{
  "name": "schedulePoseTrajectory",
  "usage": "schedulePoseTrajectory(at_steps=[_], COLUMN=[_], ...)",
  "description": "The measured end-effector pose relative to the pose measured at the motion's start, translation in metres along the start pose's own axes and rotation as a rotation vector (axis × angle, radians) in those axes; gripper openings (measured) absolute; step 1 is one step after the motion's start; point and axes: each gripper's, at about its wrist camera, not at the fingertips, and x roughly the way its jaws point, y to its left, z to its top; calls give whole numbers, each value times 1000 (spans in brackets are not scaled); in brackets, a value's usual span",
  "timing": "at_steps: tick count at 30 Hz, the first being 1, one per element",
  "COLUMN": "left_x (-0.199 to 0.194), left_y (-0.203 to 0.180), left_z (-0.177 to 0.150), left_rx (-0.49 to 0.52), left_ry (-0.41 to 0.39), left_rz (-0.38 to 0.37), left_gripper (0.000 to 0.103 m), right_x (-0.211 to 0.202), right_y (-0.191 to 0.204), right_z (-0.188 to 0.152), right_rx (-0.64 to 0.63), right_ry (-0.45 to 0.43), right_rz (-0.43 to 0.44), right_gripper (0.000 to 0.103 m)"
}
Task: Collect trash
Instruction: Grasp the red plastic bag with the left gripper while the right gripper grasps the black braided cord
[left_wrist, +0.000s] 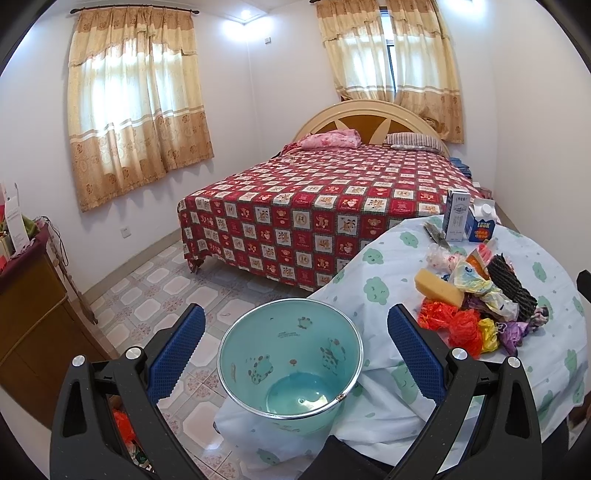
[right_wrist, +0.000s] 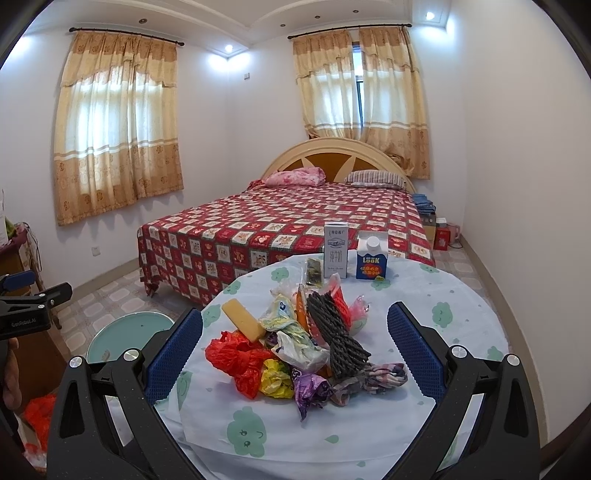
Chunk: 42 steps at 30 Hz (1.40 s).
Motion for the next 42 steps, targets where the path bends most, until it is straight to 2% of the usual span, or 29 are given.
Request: schedulePoseTrajectory(at_steps=[5, 11, 12, 13, 15, 26, 30, 32, 34, 36, 38, 42], left_x=[17, 35, 40, 43, 50, 68, 88, 97, 105, 110, 111, 103], left_y=[-7, -27, -35, -42, -58, -147, -174, -179, -179, -180, -180, -179], left_z=[-13, -29, -35, -38, -41, -38, -42, -46, -50, -54, -56, -56], left_rx=[11, 58, 77, 85, 103, 182, 204, 199, 190, 184, 182, 182], left_ry=[43, 102, 112, 122, 130, 126, 164, 208, 254, 289, 295, 265], left_rz=[-2, -29, -24, -35, -45, -120, -140, -169, -206, -246, -267, -293], left_gripper=[97, 97, 97, 97, 97, 97, 96, 81, 51, 30, 20, 15], right_x=[15, 45, 49, 52, 56, 64, 66, 67, 67, 65, 66, 70], right_y=[-10, -49, -57, -62, -72, -109, -121, -120, -120, -117, -114, -102], right_z=[-11, -36, -42, -46, -55, -79, -86, -87, -88, -85, -82, -73], right_rx=[-5, 26, 39, 45, 53, 65, 97, 91, 88, 89, 88, 79], right_ry=[20, 97, 116, 127, 159, 179, 192, 190, 184, 171, 165, 153], right_rz=[-63, -154, -161, -162, -163, -218, -206, -201, -190, -168, -143, -97], right_gripper=[98, 96, 93, 86, 81, 81, 81, 81, 81, 81, 81, 77])
